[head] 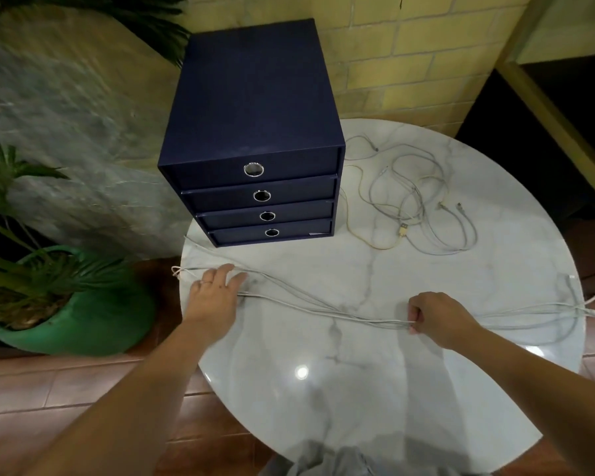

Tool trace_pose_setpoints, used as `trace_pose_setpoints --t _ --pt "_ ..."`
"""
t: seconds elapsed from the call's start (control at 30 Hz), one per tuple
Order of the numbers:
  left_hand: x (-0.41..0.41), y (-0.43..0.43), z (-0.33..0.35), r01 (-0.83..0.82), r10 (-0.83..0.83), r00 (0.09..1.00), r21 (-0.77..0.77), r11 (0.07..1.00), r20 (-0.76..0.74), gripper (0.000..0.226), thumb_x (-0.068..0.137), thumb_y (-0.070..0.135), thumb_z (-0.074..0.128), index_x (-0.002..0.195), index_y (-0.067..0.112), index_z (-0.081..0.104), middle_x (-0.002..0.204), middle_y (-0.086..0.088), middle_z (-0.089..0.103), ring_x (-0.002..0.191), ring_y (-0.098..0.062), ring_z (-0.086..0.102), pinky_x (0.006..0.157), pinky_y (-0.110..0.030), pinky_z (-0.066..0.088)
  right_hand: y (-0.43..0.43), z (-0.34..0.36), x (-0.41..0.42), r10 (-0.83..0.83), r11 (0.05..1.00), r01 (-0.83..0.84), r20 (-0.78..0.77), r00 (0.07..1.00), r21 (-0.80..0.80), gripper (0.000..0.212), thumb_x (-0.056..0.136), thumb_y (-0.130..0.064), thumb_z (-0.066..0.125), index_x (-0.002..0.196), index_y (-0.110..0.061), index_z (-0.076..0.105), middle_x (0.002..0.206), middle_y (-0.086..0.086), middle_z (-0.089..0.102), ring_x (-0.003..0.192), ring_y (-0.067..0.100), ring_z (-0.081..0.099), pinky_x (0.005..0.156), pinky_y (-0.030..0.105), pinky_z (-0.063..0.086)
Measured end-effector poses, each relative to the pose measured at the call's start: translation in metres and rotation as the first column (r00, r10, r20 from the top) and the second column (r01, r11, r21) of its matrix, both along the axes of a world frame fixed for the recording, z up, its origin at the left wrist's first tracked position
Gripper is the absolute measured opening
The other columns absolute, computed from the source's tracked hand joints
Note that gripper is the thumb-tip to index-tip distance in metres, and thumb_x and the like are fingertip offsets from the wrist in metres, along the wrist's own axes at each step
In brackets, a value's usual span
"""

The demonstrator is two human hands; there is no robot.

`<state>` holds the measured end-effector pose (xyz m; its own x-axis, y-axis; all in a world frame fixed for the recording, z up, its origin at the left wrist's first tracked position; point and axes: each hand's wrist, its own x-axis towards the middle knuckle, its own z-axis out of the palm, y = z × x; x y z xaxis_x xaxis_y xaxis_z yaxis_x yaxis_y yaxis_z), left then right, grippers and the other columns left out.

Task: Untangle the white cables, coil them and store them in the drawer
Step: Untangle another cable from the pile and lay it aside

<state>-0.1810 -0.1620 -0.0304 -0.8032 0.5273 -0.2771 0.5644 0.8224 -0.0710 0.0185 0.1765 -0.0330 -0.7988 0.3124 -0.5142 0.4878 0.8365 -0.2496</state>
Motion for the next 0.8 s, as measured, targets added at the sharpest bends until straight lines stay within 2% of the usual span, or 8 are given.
trace_pose_setpoints --t 0.07,0.13,0.2,0.3,0.43,0.53,0.63,0.8 --pt "0.008 0.003 -0.003 -0.105 0.102 0.994 0.150 0.983 0.030 0.053 0.091 0.014 0.050 0.141 0.024 0.036 0.142 -0.006 0.033 0.129 -0.029 0.032 0.105 -0.041 0.034 0.000 -0.001 0.001 0.003 1.000 -0.003 0.001 1.000 -0.001 0.027 0.076 -0.019 0.072 0.063 -0.028 0.050 0.073 -0.011 0.052 0.075 0.011 0.051 0.055 0.015 0.029" --pt "0.009 0.001 -0.004 -0.270 0.260 0.963 0.298 0.915 0.074 0.042 0.089 0.014 0.054 0.130 0.016 0.046 0.128 -0.012 0.043 0.120 -0.033 0.041 0.100 -0.043 0.039 0.000 -0.001 0.001 0.014 1.000 -0.014 0.000 1.000 0.001 0.029 0.076 -0.020 0.073 0.062 -0.030 0.049 0.073 -0.011 0.052 0.076 0.012 0.052 0.056 0.015 0.030" --pt "0.004 -0.008 -0.006 -0.387 0.387 0.919 0.356 0.851 0.073 0.038 0.089 0.019 0.057 0.125 0.012 0.047 0.123 -0.017 0.046 0.116 -0.037 0.044 0.097 -0.047 0.040 0.000 -0.001 0.000 0.024 1.000 -0.024 -0.002 1.000 0.005 0.030 0.075 -0.021 0.073 0.061 -0.030 0.048 0.073 -0.010 0.052 0.076 0.011 0.052 0.056 0.015 0.031" --pt "-0.006 -0.023 -0.008 -0.452 0.449 0.890 0.285 0.845 0.079 0.052 0.091 0.029 0.055 0.138 0.016 0.036 0.131 -0.019 0.039 0.121 -0.040 0.039 0.095 -0.050 0.043 0.001 0.000 -0.004 0.030 0.999 -0.030 0.001 1.000 0.013 0.031 0.076 -0.021 0.073 0.061 -0.030 0.047 0.074 -0.010 0.052 0.078 0.013 0.053 0.056 0.015 0.032" --pt "-0.021 -0.028 -0.013 -0.468 0.442 0.880 0.166 0.868 0.172 0.074 0.089 0.017 0.053 0.151 0.022 0.013 0.143 -0.019 0.029 0.132 -0.040 0.030 0.103 -0.050 0.038 0.000 -0.001 -0.004 0.038 0.999 -0.039 0.011 0.999 0.031 0.033 0.076 -0.022 0.073 0.060 -0.031 0.045 0.074 -0.011 0.052 0.078 0.015 0.053 0.056 0.017 0.033" --pt "-0.031 -0.025 -0.015 -0.484 0.470 0.871 0.097 0.870 0.142 0.082 0.089 0.018 0.052 0.153 0.020 0.001 0.150 -0.018 0.026 0.138 -0.038 0.026 0.106 -0.049 0.036 -0.001 -0.003 -0.002 0.033 0.999 -0.033 0.011 0.999 0.043 0.034 0.076 -0.022 0.072 0.058 -0.030 0.045 0.071 -0.012 0.050 0.075 0.014 0.052 0.056 0.019 0.032" --pt "-0.046 -0.022 -0.014 -0.468 0.461 0.881 0.061 0.882 0.104 0.079 0.090 0.018 0.049 0.153 0.020 0.002 0.155 -0.015 0.020 0.143 -0.037 0.016 0.111 -0.051 0.030 0.000 -0.005 -0.002 0.032 0.998 -0.033 0.013 0.999 0.045 0.033 0.076 -0.022 0.072 0.058 -0.029 0.045 0.072 -0.011 0.051 0.075 0.013 0.052 0.058 0.020 0.034" --pt "-0.073 -0.012 -0.009 -0.414 0.414 0.910 0.057 0.909 0.013 0.077 0.087 0.010 0.045 0.151 0.027 0.007 0.162 -0.002 -0.001 0.147 -0.030 -0.016 0.114 -0.061 0.002 0.002 -0.007 -0.002 0.011 0.999 -0.012 0.025 1.000 0.031 0.031 0.074 -0.023 0.073 0.060 -0.028 0.047 0.074 -0.010 0.053 0.076 0.012 0.053 0.061 0.021 0.038"
